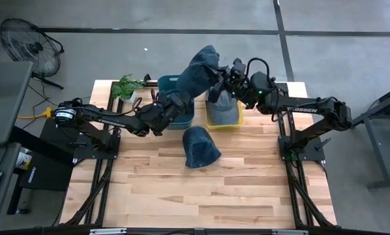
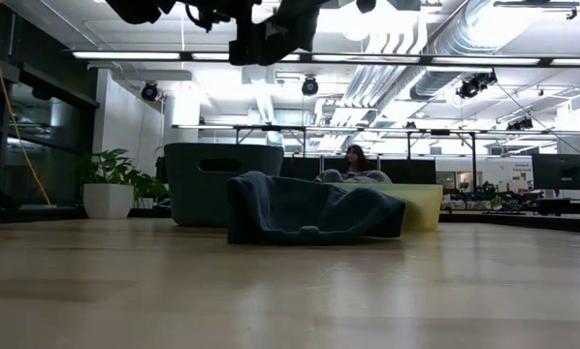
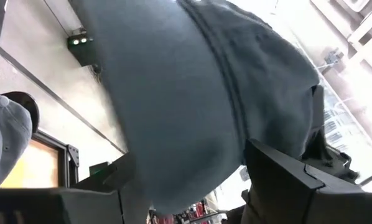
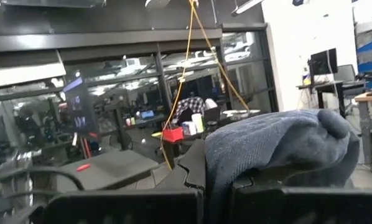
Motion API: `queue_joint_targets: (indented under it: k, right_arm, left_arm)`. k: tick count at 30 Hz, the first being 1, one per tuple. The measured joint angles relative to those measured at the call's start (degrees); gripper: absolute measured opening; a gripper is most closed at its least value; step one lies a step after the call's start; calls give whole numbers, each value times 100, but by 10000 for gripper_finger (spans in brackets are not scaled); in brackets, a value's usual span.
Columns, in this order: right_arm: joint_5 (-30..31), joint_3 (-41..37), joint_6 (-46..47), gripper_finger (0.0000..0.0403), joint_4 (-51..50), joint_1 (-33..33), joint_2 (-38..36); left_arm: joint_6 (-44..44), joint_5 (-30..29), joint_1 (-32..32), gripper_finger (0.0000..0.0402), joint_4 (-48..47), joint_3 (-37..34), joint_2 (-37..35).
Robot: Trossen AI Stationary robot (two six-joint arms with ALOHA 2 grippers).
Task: Pick & Place hat
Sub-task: Put the left blue cap into the blue bin
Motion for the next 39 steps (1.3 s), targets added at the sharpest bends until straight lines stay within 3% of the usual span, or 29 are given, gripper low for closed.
queue_joint_targets:
  k: [13,17,24,35,39]
  right_arm:
    - [60,1,-1,0,-583,160,-2]
    - [89,1,-3,0,-613,151,-2]
    - [87,1,-60,0,-664,153,-4]
    - [-269,1,-244,2,-921,160,-7]
    - [-397,1,-252,26,-952,158,-82]
  left_arm:
    - [238,2,0,217,416,-4,-2]
    - [242,98,0,163,414,-4,-2]
    - [249,364,0,17,418,-4,-2]
    - [547,632,0,7,416,-4,-2]
    - [611,763,0,7,416,-4,-2]
